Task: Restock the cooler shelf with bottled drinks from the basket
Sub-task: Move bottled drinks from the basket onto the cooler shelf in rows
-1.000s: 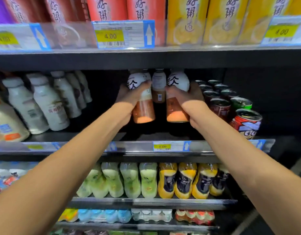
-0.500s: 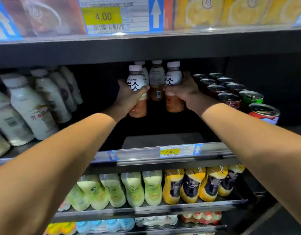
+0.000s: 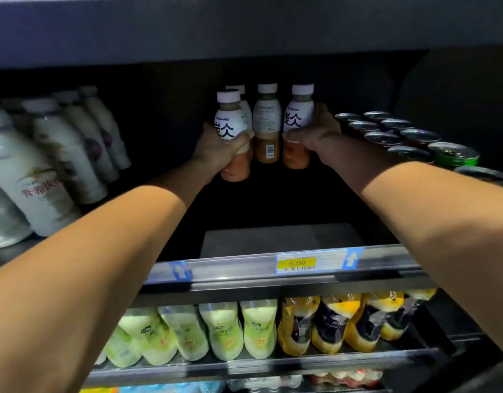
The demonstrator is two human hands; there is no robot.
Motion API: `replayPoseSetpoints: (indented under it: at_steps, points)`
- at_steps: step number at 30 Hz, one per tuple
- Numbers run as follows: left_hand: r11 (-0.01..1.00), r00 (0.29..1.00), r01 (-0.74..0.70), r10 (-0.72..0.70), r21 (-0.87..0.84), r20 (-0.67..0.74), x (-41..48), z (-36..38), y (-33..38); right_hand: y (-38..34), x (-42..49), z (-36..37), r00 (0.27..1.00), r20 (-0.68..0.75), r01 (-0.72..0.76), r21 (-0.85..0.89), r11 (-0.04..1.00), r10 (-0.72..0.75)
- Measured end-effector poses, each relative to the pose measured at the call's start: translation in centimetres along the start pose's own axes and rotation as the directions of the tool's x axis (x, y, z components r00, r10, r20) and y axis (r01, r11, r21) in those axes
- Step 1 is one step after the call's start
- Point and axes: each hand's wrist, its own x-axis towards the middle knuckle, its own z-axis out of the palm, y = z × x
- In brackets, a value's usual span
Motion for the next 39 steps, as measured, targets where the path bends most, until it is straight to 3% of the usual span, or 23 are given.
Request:
replayPoseSetpoints:
  at_steps: [6, 15, 31, 39]
  points:
    - [1.000, 0.999, 0.001, 0.000, -0.018, 0.051, -0.2, 0.4, 0.3, 0.0, 0.8, 0.6, 0.999, -0.029, 0.020, -0.062, 0.998, -0.022]
    - [1.000, 1.000, -0.003, 0.003, -0.014, -0.004, -0.2, 0.9, 0.3, 0.6, 1.4, 1.3, 0.998, -0.064, -0.016, -0.075, 0.997, 0.011]
    - [0.998, 0.993, 0.064, -0.064, -0.005, -0.100, -0.8, 1.9, 1.2, 0.7, 1.0, 1.3, 1.000, -0.009, -0.018, -0.067, 0.998, 0.018]
    - [0.989, 0.981, 0.136, -0.142, -0.055, -0.130, -1.5, 2.3, 2.1, 0.9, -1.9, 0.4, 0.991, 0.056, -0.118, -0.057, 0.991, 0.122]
